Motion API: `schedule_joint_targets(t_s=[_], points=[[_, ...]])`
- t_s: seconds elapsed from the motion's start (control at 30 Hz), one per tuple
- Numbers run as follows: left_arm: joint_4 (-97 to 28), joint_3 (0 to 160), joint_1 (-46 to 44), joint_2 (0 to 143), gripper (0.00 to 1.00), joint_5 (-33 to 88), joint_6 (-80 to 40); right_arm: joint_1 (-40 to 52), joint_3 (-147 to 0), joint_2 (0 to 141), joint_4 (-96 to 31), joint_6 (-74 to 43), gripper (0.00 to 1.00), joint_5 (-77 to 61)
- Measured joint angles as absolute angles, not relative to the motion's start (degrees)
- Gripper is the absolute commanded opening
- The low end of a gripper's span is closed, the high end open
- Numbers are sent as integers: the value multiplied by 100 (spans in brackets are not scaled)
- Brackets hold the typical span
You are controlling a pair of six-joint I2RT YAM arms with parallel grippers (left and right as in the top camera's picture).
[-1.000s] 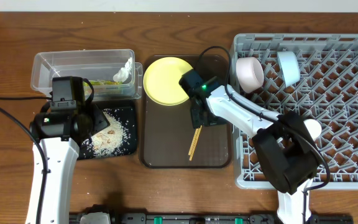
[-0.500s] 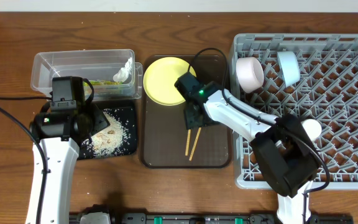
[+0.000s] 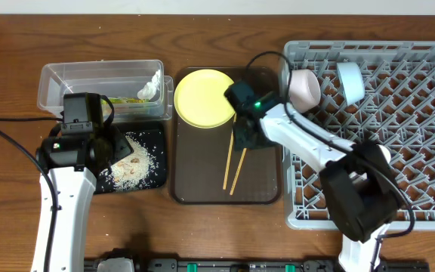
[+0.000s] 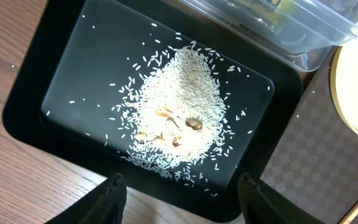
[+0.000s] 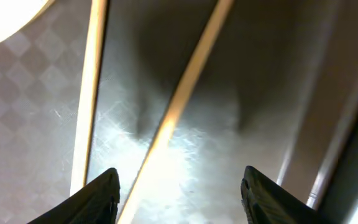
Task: Sort waste into correct bins and load items into the dishwasher rack
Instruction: 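Carry the chopstick right and drop it upright into the rack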
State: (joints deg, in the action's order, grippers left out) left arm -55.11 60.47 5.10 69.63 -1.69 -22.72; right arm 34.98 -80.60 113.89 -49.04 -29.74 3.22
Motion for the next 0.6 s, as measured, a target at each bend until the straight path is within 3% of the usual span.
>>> schedule_joint_targets(t_s=[0.47,0.6], points=[[-5511,6047,510,6963,61,-169,-2272,3710,-7537,11351,-4805,-3295,56,211],[-5511,6047,510,6963,61,-169,-2272,3771,-7404,11349,-4744,-3389,41,198]])
